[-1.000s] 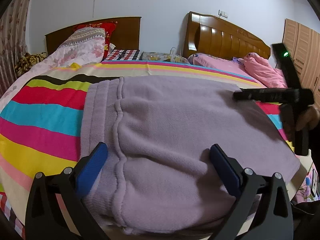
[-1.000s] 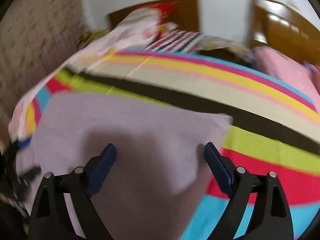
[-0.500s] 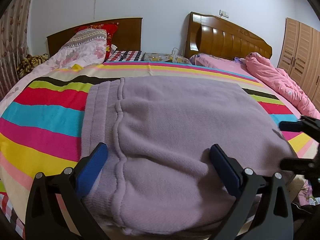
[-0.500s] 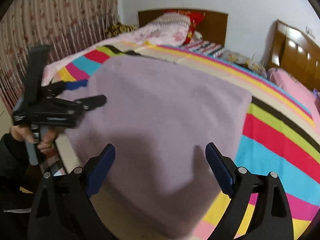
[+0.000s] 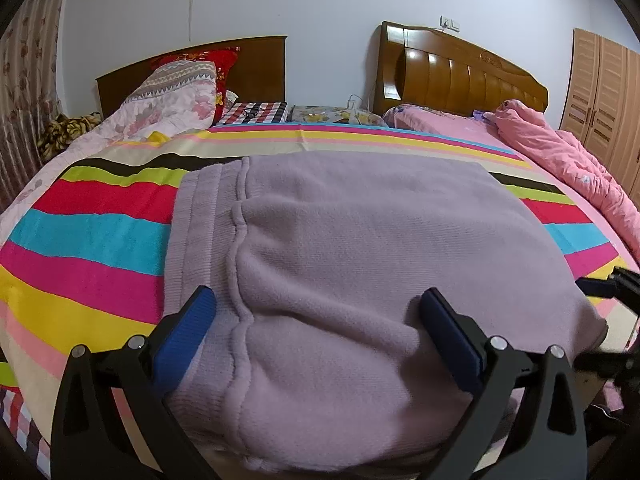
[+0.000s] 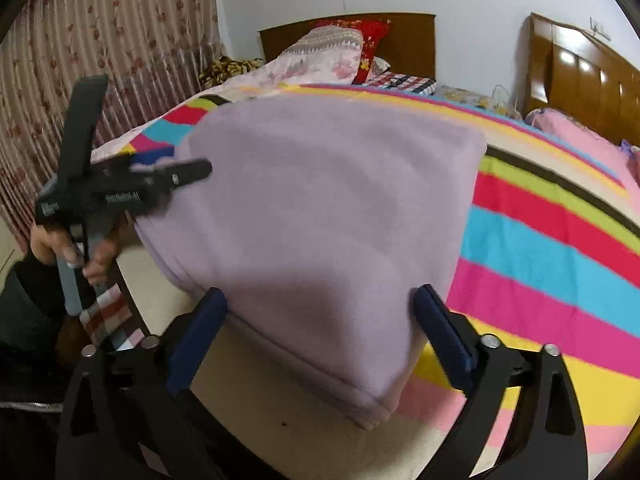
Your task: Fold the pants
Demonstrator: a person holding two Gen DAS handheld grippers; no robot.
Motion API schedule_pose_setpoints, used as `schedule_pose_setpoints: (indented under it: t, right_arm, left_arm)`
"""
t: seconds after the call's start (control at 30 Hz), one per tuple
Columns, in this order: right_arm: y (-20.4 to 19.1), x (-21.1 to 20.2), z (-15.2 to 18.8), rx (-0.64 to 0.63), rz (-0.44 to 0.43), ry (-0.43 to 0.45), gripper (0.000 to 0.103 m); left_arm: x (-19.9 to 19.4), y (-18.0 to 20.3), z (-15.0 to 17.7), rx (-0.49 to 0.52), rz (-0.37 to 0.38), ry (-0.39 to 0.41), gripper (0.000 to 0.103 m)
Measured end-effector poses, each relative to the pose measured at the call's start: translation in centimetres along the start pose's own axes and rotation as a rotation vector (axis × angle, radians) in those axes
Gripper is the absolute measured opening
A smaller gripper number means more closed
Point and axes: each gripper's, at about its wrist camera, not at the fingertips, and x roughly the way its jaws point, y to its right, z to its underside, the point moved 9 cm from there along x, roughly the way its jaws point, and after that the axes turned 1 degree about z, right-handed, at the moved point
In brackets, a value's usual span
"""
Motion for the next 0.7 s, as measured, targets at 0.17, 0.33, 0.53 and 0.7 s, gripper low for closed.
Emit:
schedule_pose_setpoints:
  t: [0.17, 0.33, 0.53, 0.7]
  right_arm:
    - [0.1, -1.7, 0.3, -0.019, 0.045, -0.021, 0.093]
    - [-0.2, -6.5, 0.1, -0.049, 0.125, 0.128, 0.093]
    - [-0.1, -11.5, 0.8, -0.077, 0.244, 0.269, 0.096]
    - [0.4, -14.0, 0.8, -0.035, 0.259, 0.334, 0.097]
  left_arm:
    - [-1.5, 0.9, 0.1, 0.014, -0.17, 0.003, 0.101]
    - [-6.7, 4.2, -0.6, -0.044, -0.238, 0.085, 0.101]
    - [-12.0, 8.5, -1.7, -0.083, -0.256, 0.229, 0.102]
    - [-14.0, 9.8, -1.7, -0.088, -0.38, 0.253, 0.102]
